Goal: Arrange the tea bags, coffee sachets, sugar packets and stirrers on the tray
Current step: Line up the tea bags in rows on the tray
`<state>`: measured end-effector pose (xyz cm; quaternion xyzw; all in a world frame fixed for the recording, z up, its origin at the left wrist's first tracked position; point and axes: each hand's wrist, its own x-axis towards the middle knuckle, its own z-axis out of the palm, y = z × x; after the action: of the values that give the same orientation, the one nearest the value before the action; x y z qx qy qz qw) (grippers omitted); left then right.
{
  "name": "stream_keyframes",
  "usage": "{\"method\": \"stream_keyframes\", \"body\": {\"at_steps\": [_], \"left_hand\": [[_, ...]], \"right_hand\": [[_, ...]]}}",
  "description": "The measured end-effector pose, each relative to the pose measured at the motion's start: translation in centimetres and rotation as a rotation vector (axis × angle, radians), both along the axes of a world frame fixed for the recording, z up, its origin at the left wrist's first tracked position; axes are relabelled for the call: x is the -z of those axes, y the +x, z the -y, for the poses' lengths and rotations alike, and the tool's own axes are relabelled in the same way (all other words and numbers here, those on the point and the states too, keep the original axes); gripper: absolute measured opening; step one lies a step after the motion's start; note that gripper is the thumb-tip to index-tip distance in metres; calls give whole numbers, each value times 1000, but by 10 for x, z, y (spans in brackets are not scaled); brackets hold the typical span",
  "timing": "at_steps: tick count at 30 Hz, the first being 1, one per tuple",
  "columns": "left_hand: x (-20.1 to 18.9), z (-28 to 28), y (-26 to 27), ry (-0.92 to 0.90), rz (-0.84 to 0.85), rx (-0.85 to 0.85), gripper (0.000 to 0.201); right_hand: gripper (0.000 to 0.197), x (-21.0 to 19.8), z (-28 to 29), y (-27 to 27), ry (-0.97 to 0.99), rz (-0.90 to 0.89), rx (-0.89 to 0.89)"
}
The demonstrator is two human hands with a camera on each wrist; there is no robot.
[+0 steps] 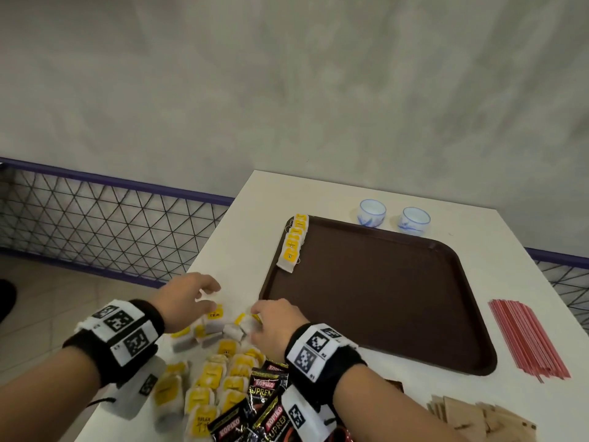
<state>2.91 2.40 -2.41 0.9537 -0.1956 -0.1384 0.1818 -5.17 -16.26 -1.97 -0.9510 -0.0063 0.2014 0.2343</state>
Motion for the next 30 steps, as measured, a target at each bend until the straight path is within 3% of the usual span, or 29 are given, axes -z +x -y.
{"method": "stream_keyframes", "body": {"at_steps": [7,11,16,20,23,30], "left_hand": [[15,11,-8,106,-132,-36,49],[13,17,-9,137,-101,-4,40],[7,18,-13,93,-59,27,27],[6,14,-11,-92,-179,-78,30],[10,11,-10,-116,-223,-98,29],[15,9,-4,-164,-212,-90,34]], "right_hand": [[23,-3,-19,5,-185,31,-76],[25,-4,-20,5,-194,18,-97],[28,-5,-13,2,-145,-11,-89],[39,-4,-4,4,-42,-20,-38],[44,-6,3,7,8,-17,5],[37,-7,12,9,141,45,65]]}}
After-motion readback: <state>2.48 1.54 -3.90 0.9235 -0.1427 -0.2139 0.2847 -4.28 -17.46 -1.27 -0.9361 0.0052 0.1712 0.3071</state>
